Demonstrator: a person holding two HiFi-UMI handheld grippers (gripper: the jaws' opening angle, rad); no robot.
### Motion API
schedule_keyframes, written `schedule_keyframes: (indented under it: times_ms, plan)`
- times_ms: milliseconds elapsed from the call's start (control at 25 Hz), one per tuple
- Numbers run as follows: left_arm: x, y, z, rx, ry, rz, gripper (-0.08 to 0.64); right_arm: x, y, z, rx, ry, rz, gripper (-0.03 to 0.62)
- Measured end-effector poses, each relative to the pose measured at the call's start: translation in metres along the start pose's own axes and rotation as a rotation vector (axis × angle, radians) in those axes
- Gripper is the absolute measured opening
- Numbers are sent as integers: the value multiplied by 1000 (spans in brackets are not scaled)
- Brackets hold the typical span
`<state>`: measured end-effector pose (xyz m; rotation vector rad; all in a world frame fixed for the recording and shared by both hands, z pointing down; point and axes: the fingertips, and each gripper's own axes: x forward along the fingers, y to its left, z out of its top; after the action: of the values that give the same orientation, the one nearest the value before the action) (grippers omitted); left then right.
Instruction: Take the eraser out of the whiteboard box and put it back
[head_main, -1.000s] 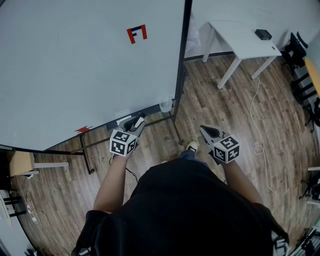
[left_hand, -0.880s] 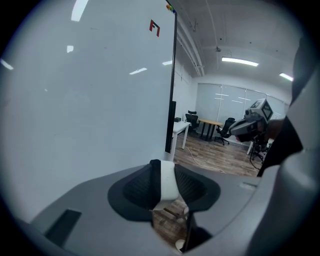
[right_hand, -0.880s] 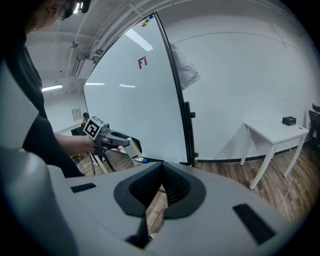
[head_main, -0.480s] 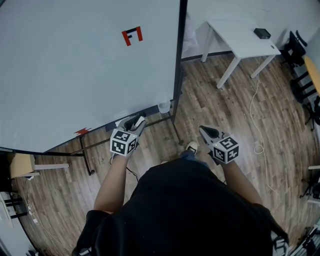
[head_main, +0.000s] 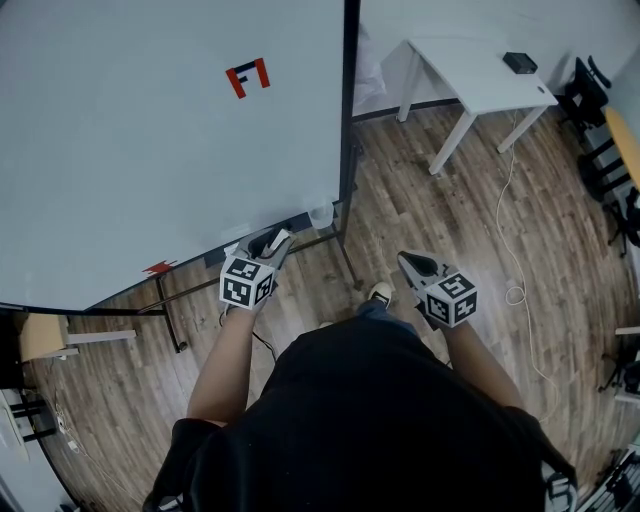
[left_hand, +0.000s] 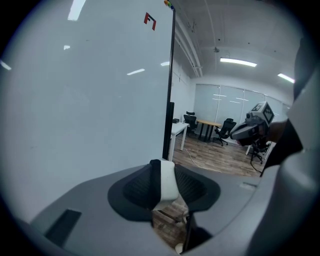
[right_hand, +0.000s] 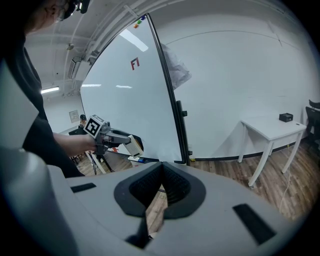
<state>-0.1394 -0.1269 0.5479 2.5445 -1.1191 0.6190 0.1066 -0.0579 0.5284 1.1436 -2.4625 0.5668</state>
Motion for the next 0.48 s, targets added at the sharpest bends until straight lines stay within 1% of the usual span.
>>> schedule_keyframes:
  times_ms: [480]
  plan:
    - [23,-3,21,17,-5,-15,150,8,-16,5,-1,7,17,-5]
